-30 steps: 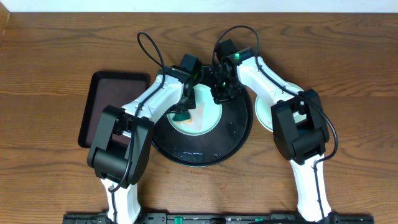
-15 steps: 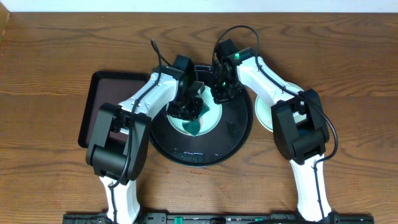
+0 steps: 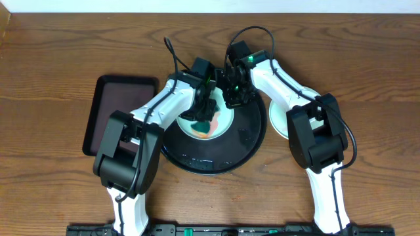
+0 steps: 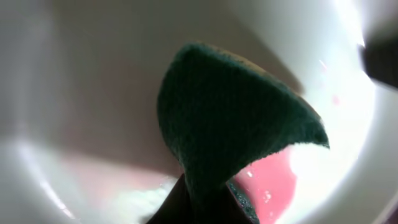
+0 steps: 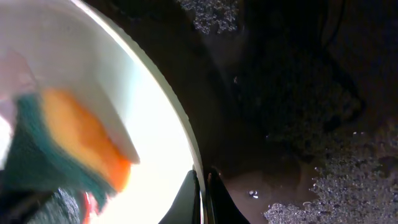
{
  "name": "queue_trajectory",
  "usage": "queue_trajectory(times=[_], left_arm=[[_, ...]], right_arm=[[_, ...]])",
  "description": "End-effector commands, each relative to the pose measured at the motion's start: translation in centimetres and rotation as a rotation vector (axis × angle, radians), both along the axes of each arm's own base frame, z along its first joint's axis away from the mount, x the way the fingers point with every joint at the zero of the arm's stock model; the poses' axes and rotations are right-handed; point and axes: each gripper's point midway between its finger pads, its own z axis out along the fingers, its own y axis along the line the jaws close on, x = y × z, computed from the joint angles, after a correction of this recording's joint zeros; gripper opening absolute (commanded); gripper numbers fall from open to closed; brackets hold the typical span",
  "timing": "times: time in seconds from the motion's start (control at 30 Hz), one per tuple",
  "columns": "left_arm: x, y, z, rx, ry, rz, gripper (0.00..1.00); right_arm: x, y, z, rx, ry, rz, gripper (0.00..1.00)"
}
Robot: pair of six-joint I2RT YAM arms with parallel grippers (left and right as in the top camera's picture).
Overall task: Clean dirty plates on tray and stack at the side
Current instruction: 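Scrub the second green plate with the sponge while right gripper holds it, then lift the sponge away and lift the green plate with right gripper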
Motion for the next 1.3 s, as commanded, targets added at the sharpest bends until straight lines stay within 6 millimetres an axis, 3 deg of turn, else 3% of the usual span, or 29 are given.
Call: queue_trajectory(times=[0.0, 0.33, 0.57, 0.73, 0.83, 1.0, 1.27], left_arm=[[3.7, 6.1, -0.1, 0.273, -0.149, 0.197, 0.07], [3.5, 8.2, 5.7, 0.286, -0.175, 0.308, 0.07], [1.1, 13.7, 11.3, 0.264, -0.167, 0.457, 0.07], [-0.1, 18.3, 12.7, 0.278, -0.145, 0.574, 0.07], [-0.5, 20.4, 12.5, 0.287, -0.127, 0.630, 0.07], [-0.8, 22.7, 12.2, 0.292, -0.119, 0.696, 0.08], [-0.8, 24.1, 12.1, 0.293, -0.122, 0.736, 0.07]], right_arm=[[-0.7, -1.5, -2.4, -0.105, 0.016, -0.005, 0.01], [-0.7, -1.5, -2.4, -0.105, 0.016, -0.005, 0.01], [-0.8, -1.5, -2.4, -0.103, 0.019, -0.005, 0.01], [-0.7, -1.5, -1.2, -0.097, 0.002, 0.005, 0.01], [-0.1, -1.8, 0.9, -0.121, -0.061, 0.008, 0.01], [1.5, -3.1, 6.4, -0.251, -0.265, 0.007, 0.01], [2.1, -4.3, 15.4, -0.516, -0.615, -0.008, 0.01]])
